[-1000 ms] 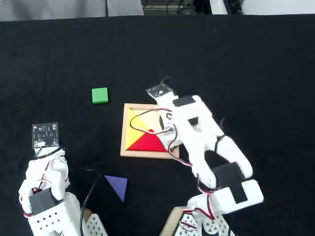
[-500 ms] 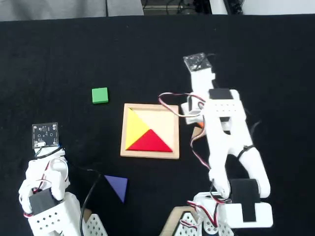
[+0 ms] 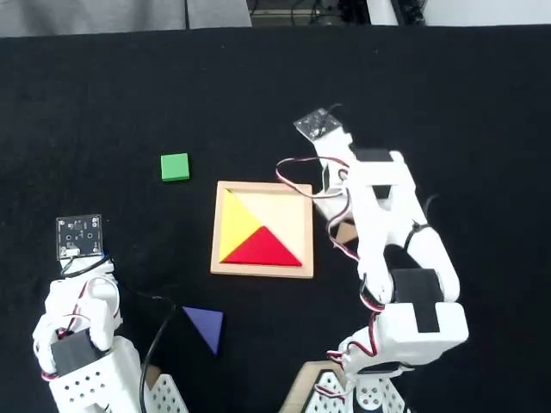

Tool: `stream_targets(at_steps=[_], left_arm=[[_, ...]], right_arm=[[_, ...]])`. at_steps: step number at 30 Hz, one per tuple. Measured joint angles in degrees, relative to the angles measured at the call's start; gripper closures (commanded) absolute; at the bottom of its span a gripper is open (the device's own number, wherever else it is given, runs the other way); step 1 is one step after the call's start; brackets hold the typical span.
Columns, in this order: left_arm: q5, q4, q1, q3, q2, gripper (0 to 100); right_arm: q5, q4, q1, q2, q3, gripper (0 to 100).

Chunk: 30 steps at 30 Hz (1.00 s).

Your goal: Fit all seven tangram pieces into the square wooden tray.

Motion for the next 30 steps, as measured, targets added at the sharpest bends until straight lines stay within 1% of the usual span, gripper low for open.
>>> stream_targets(at_steps=[6, 10, 12, 21, 23, 24, 27, 28, 30], left_arm=[[0.00, 0.00, 0.00, 0.00, 0.00, 97], [0.00, 0.00, 0.00, 0.00, 0.00, 97], [0.00, 0.00, 0.00, 0.00, 0.00, 97], [0.00, 0.00, 0.00, 0.00, 0.00, 97], [0.00, 0.00, 0.00, 0.00, 0.00, 97], [0.00, 0.00, 0.00, 0.00, 0.00, 97], [0.00, 0.00, 0.00, 0.00, 0.00, 97], [0.00, 0.00, 0.00, 0.00, 0.00, 97], [0.00, 0.00, 0.00, 0.00, 0.00, 97]], right_arm=[[0.97, -0.26, 0.62, -0.09, -1.76, 85.7], [4.92, -0.26, 0.53, 0.44, -1.76, 85.7], [5.71, -0.35, 0.53, 2.73, -2.20, 85.7], [6.24, -0.79, 0.53, 5.63, -5.45, 85.7], [7.47, -0.79, 0.53, 5.63, -5.45, 85.6], [8.26, -0.79, 0.53, 5.63, -5.45, 85.1], [9.58, -0.97, 0.62, 7.30, -6.15, 79.2], [9.67, -0.97, 0.62, 7.91, -6.95, 78.5], [9.67, -1.32, 0.62, 9.41, -8.09, 80.0]])
